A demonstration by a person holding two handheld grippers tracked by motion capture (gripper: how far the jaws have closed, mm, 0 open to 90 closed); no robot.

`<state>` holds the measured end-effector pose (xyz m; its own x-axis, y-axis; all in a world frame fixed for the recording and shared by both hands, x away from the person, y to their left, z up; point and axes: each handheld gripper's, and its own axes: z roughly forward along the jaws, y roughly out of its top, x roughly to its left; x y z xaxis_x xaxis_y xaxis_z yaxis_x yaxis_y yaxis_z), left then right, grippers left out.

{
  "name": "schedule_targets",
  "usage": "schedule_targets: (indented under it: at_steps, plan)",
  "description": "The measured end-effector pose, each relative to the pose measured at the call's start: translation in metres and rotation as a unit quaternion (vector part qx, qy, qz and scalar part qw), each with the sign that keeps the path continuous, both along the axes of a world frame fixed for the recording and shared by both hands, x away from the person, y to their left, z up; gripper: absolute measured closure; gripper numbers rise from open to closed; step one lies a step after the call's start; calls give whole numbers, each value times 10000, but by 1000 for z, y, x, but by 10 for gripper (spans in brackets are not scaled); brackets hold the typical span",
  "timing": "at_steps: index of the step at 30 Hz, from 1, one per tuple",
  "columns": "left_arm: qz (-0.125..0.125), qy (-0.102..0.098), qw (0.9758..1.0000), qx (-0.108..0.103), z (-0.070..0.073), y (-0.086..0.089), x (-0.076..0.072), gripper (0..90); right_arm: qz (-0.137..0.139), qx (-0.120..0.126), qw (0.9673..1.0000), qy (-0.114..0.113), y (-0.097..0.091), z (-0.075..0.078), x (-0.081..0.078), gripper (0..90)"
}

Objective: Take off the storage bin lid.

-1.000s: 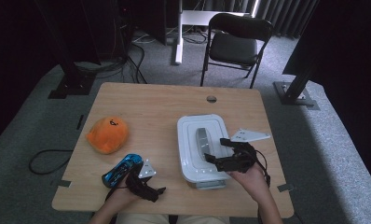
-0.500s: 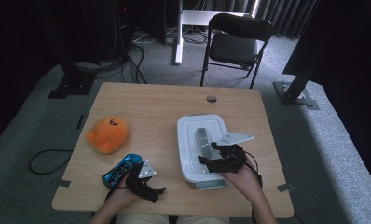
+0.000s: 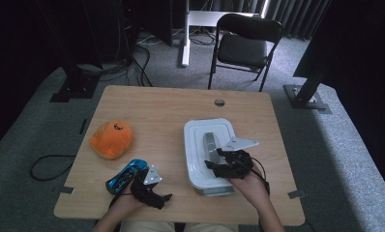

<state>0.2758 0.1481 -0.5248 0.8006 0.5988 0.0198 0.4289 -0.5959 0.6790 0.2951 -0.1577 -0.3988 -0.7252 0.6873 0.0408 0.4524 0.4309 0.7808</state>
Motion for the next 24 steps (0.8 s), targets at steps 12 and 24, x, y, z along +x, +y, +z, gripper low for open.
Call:
schedule_targets:
  at_steps: [12, 24]
  plan:
    - [8, -1, 10000, -9, 0, 0, 0, 9, -11, 139, 9999, 99, 0, 1, 1, 588]
    - [17, -2, 10000, -8, 0, 0, 0, 9, -180, 264, 9993, 182, 1, 0, -3, 644]
